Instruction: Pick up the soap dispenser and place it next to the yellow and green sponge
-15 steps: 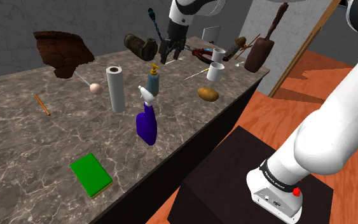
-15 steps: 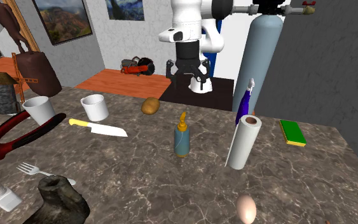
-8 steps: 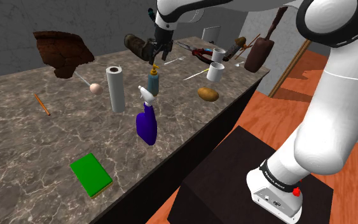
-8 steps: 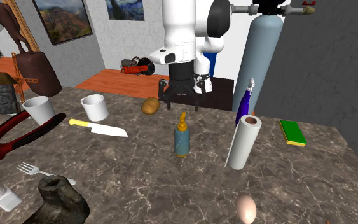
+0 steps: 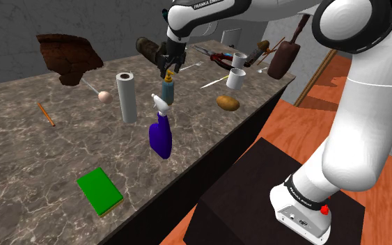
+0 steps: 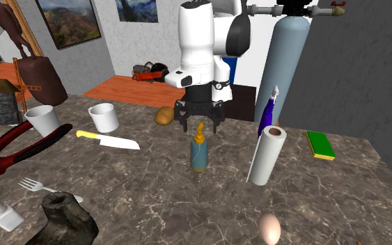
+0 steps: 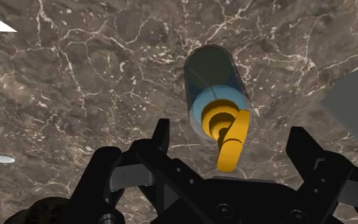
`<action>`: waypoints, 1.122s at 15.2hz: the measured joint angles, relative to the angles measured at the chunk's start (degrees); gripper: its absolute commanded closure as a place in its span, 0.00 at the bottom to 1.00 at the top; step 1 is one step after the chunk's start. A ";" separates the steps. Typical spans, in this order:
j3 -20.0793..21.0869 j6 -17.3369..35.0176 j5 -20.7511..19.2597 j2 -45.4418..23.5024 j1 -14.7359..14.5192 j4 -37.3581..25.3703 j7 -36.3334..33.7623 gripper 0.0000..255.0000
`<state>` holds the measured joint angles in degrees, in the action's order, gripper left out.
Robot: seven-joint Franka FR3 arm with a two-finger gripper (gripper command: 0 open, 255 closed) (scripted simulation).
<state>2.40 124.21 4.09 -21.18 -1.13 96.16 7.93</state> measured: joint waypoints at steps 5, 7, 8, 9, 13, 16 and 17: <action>-0.01 0.20 0.01 -0.11 0.02 0.06 0.05 0.00; -0.01 0.20 0.01 -0.11 0.02 0.06 0.05 1.00; -0.01 0.20 0.01 -0.11 0.02 0.06 0.05 1.00; -0.01 0.20 0.01 -0.11 0.02 0.06 0.05 1.00; -0.01 0.21 0.01 -0.11 0.03 0.04 0.05 1.00; -0.01 0.21 0.01 -0.11 0.03 0.05 0.05 1.00; -0.01 0.21 0.01 -0.11 0.03 0.05 0.05 1.00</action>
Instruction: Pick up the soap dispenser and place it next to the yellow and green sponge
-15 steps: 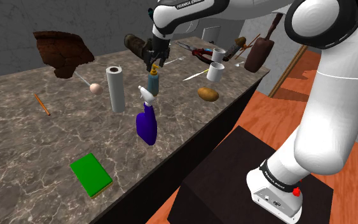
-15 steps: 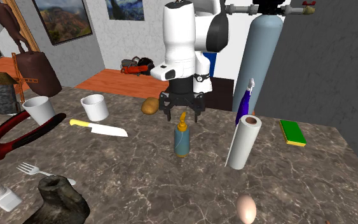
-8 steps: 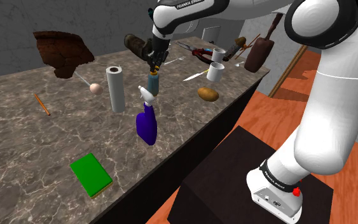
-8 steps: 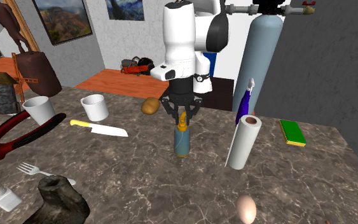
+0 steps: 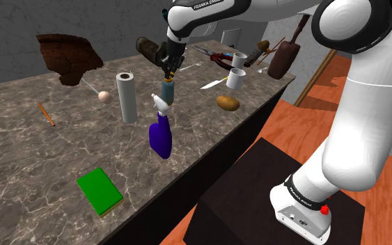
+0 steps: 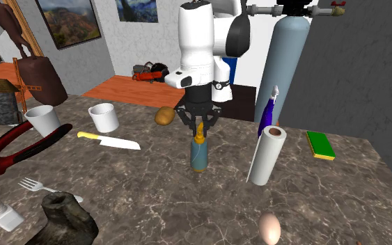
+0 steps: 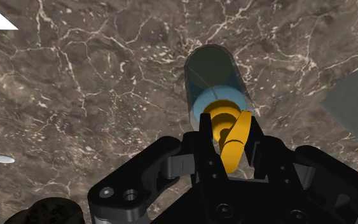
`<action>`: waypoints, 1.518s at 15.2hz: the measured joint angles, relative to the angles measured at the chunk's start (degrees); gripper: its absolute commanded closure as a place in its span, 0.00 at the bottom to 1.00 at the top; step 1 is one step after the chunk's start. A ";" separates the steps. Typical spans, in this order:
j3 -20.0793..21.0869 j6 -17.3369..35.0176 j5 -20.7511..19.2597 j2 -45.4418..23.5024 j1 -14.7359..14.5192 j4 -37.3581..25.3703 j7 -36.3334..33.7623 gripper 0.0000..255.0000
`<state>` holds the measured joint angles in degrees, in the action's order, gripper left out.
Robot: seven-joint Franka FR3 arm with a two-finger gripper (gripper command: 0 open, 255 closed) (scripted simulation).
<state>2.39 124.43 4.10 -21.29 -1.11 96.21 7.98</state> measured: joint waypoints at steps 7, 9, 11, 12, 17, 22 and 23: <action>-0.02 -3.86 -0.09 1.54 0.02 -2.31 -0.26 1.00; -0.03 -5.28 -0.14 1.59 0.01 -3.69 -0.38 1.00; -0.01 -6.67 -0.18 2.20 -0.04 -4.47 -0.56 1.00; -0.04 -7.49 -0.18 2.24 0.04 -5.25 -0.50 1.00; -0.04 -11.19 -0.29 2.58 0.02 -8.62 -0.81 1.00; -0.06 -14.90 -0.36 2.81 0.04 -12.10 -1.02 1.00; -0.05 -15.42 -0.37 3.08 0.03 -12.35 -1.09 1.00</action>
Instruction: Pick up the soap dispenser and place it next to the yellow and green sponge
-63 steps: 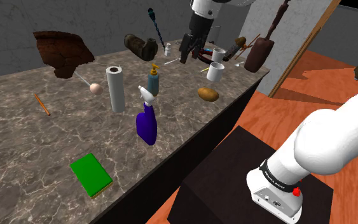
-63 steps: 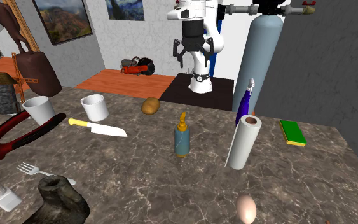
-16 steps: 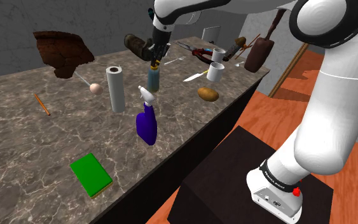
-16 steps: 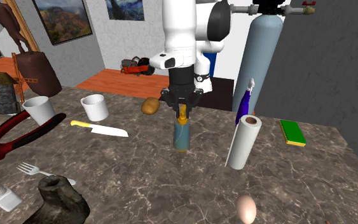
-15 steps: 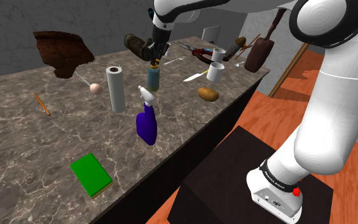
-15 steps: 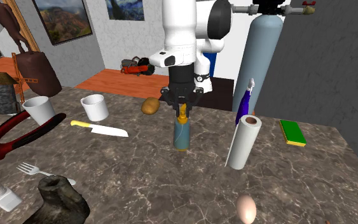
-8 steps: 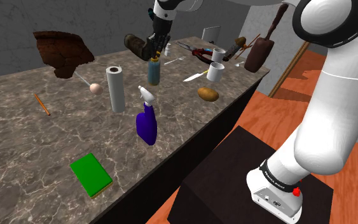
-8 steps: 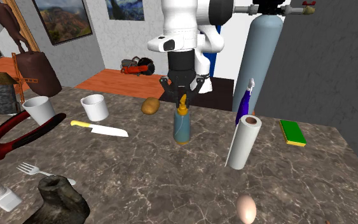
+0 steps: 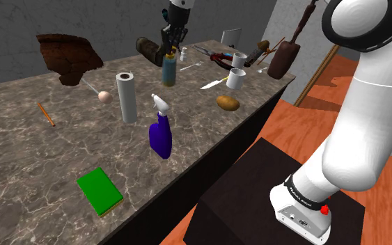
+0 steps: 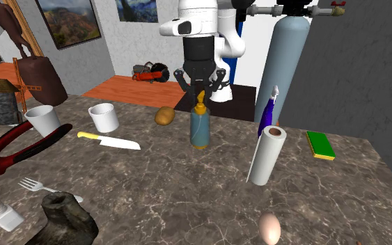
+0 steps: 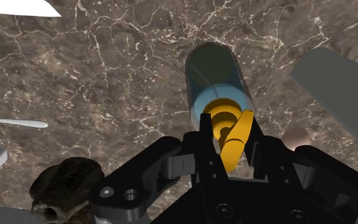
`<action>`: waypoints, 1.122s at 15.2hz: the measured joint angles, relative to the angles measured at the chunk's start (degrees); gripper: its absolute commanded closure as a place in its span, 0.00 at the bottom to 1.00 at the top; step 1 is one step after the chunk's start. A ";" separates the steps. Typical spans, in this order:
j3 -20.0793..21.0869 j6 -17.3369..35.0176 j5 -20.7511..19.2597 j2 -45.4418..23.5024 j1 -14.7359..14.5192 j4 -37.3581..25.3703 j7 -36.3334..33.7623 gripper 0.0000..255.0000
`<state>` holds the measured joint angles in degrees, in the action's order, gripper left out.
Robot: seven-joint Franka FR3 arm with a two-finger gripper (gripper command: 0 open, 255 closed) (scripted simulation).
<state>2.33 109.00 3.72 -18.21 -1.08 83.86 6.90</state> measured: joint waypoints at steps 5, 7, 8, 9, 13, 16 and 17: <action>-0.01 -4.07 -0.08 -0.12 0.01 -4.21 -0.25 1.00; 0.00 -5.80 -0.12 -0.55 -0.01 -6.38 -0.38 1.00; -0.01 -6.65 -0.13 -0.68 0.02 -7.34 -0.40 1.00; 0.01 -7.51 -0.16 -0.83 -0.04 -8.36 -0.54 1.00; 0.00 -11.06 -0.22 -1.66 -0.01 -12.74 -0.71 1.00; 0.01 -13.83 -0.30 -2.84 -0.06 -16.71 -0.93 1.00; 0.01 -14.87 -0.32 -3.21 -0.06 -18.11 -0.97 1.00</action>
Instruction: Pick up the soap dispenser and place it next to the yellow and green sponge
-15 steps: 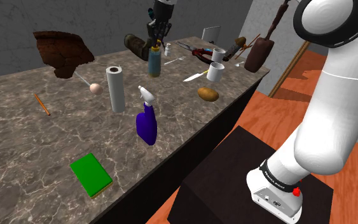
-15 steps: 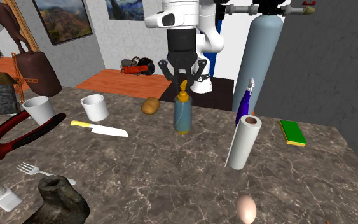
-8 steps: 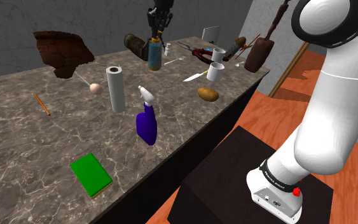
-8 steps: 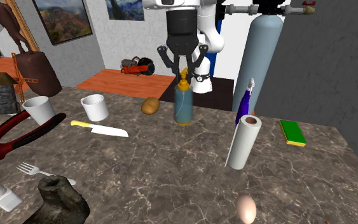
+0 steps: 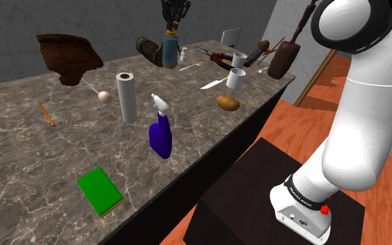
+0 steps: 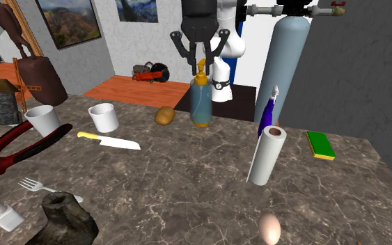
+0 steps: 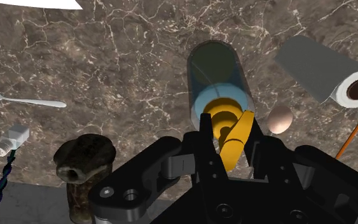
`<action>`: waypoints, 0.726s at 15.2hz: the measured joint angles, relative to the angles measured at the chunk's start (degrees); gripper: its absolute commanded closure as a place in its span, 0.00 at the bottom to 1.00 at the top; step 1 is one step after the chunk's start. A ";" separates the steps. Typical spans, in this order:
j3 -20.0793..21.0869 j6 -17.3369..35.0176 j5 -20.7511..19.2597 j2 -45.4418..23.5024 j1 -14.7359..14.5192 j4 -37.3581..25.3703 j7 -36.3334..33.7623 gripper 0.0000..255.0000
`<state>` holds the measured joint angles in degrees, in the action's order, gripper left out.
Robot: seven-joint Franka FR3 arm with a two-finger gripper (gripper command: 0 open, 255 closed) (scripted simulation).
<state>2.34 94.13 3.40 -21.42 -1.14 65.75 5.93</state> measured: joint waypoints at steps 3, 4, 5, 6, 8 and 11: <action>0.02 -3.00 -0.07 -1.22 -0.06 -4.23 -0.24 1.00; 0.01 -3.95 -0.08 -1.68 -0.04 -5.64 -0.27 1.00; 0.01 -5.35 -0.11 -2.63 -0.05 -8.01 -0.33 1.00; 0.01 -6.53 -0.14 -3.17 -0.06 -9.71 -0.40 1.00; 0.03 -8.49 -0.18 -4.30 -0.10 -12.81 -0.53 1.00; 0.59 -5.92 -0.52 0.20 -1.88 -5.85 -2.73 1.00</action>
<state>2.94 88.21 2.88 -21.22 -3.03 59.90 3.20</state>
